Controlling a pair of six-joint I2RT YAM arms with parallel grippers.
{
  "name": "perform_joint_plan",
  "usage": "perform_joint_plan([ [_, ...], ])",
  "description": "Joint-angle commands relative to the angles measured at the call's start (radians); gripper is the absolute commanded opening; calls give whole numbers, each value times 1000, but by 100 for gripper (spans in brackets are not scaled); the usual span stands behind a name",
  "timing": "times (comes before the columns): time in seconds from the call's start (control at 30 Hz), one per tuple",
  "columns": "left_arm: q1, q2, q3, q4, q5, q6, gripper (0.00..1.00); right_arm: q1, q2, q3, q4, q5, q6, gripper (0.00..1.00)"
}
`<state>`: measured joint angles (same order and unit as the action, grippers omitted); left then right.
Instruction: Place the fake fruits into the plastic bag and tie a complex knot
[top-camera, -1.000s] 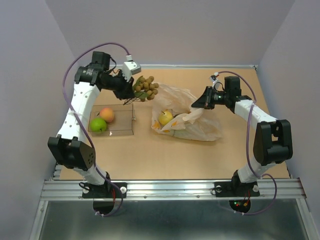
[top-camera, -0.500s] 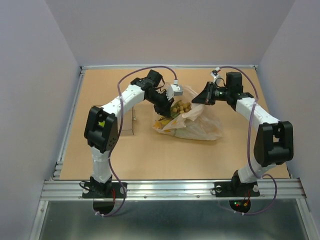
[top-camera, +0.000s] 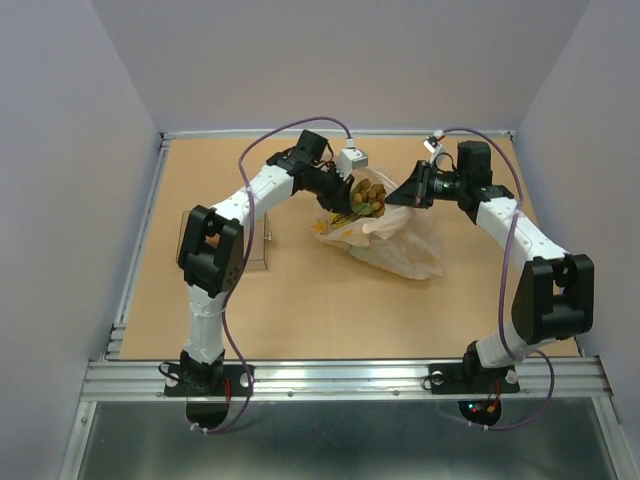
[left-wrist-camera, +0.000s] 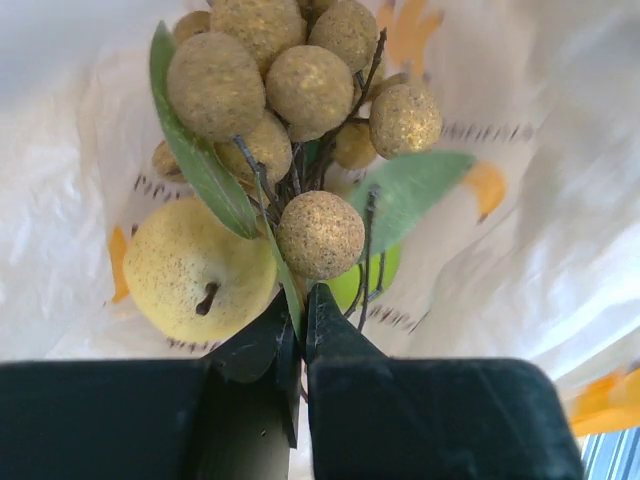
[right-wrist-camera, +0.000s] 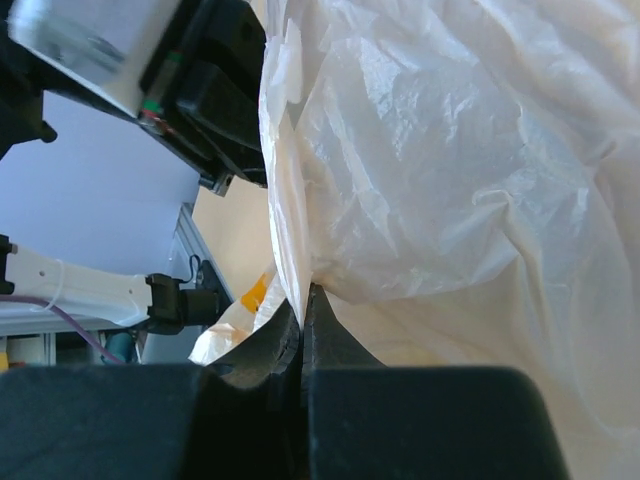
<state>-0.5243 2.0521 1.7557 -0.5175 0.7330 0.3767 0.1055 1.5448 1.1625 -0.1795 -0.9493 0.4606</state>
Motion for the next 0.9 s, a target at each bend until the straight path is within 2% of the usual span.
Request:
perform_joint_plan([
  [0.0, -54, -84, 13, 244, -4, -214, 0, -4, -18, 23, 9, -29, -22, 0],
  [0.1, -83, -32, 2, 381, -87, -321, 10, -4, -17, 22, 8, -23, -25, 0],
  [0.17, -92, 5, 17, 381, -127, -350, 19, -4, -18, 17, 5, -11, -28, 0],
  [0.2, -94, 19, 24, 381, -139, -370, 35, -4, -18, 11, 2, -5, -31, 0],
  [0.23, -95, 31, 21, 378, -145, -372, 43, -4, -18, 8, 0, -2, -37, 0],
  [0.27, -92, 28, 13, 378, -158, -372, 59, -6, -17, 5, -5, 7, -42, 0],
  [0.33, -86, -18, -25, 376, -146, -351, 67, -4, -14, 2, -11, 18, -54, 1],
  [0.4, -74, -73, -64, 376, -118, -325, 83, -4, -12, -3, -14, 32, -63, 0],
  [0.43, -51, -137, -105, 376, -110, -297, 87, -4, -9, -7, -17, 38, -71, 0],
  [0.5, -19, -202, -136, 353, -90, -271, 90, -6, -6, -14, -23, 52, -79, 0],
  [0.63, 81, -361, -127, 147, -78, -128, 92, -4, 12, -30, -28, 69, -105, 0],
  [0.73, 216, -458, -143, 38, -92, -52, 97, 0, 44, -41, -28, 70, -112, 0],
  [0.77, 290, -478, -150, 12, -96, -33, 98, 3, 54, -40, -28, 69, -114, 0],
  [0.87, 432, -536, -180, -104, -194, 79, 99, 19, 84, -29, -26, 66, -117, 0],
])
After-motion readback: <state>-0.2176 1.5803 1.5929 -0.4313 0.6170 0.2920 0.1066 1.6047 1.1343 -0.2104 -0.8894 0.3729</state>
